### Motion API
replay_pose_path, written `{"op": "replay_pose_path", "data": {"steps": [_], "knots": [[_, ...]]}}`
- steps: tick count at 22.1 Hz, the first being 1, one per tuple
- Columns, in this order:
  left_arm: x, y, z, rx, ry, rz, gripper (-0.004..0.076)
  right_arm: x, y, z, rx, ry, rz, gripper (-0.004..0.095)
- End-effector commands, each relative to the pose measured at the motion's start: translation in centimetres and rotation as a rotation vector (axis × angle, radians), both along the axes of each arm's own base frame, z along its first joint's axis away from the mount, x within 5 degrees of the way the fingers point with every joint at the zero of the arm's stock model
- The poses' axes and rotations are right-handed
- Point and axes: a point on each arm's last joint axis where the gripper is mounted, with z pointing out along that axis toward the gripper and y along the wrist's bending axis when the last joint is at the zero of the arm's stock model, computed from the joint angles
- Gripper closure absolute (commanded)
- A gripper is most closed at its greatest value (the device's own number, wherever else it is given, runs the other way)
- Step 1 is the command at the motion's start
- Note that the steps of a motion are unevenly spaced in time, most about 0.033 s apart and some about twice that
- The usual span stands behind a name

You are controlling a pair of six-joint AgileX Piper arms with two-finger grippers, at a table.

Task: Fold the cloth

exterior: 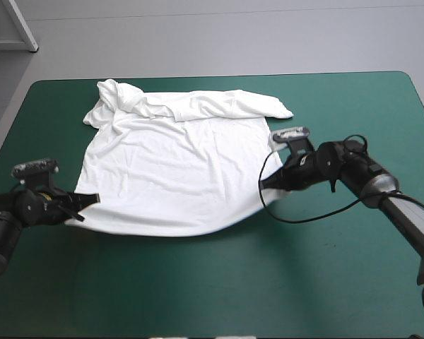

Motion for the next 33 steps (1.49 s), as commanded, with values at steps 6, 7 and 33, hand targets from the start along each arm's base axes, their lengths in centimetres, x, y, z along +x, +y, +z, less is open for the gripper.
{"op": "replay_pose_path", "data": {"steps": [6, 7, 33], "knots": [[-1.2, -0.1, 25.4, 0.192, -0.624, -0.094, 0.0732, -5.2, -4.2, 26.3, 0.059, -0.681, -0.157, 0.0924], [-1.6, -0.2, 27.6, 0.210, -0.673, -0.100, 0.0732, -6.2, -4.8, 28.1, 0.068, -0.746, -0.173, 0.0924], [-14.0, -2.4, 40.3, 0.329, -1.397, -0.172, 0.0732, -24.8, -11.9, 40.2, 0.262, -1.414, -0.218, 0.0925]]}}
